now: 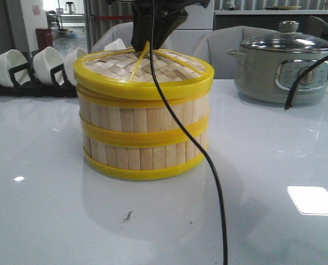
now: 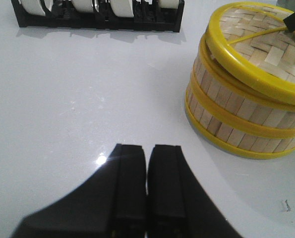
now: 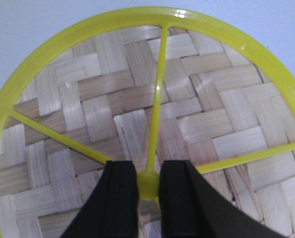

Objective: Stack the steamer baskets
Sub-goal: 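Carry the lid with the right gripper onto the top basket and lower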

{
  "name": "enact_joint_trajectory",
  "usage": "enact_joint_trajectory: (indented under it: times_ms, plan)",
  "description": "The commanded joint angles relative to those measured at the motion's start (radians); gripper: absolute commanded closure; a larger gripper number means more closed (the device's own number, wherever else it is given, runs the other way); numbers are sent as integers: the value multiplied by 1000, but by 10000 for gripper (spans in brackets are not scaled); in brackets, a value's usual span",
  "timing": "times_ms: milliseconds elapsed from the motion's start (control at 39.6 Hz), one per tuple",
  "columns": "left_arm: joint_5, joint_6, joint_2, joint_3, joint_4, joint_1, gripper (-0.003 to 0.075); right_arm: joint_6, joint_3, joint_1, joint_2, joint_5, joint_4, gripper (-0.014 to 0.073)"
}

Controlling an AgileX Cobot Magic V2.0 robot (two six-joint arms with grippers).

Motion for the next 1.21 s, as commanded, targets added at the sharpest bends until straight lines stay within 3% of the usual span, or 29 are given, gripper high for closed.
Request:
enact_joint_trajectory:
  times_ms: [0, 1186]
  plan:
    - [-82, -6, 0, -30, -11, -4, 634, -3, -41, 2, -59, -54, 0, 538]
    - [-82, -6, 0, -30, -11, -4, 634, -3, -41, 2, -33, -117, 6, 538]
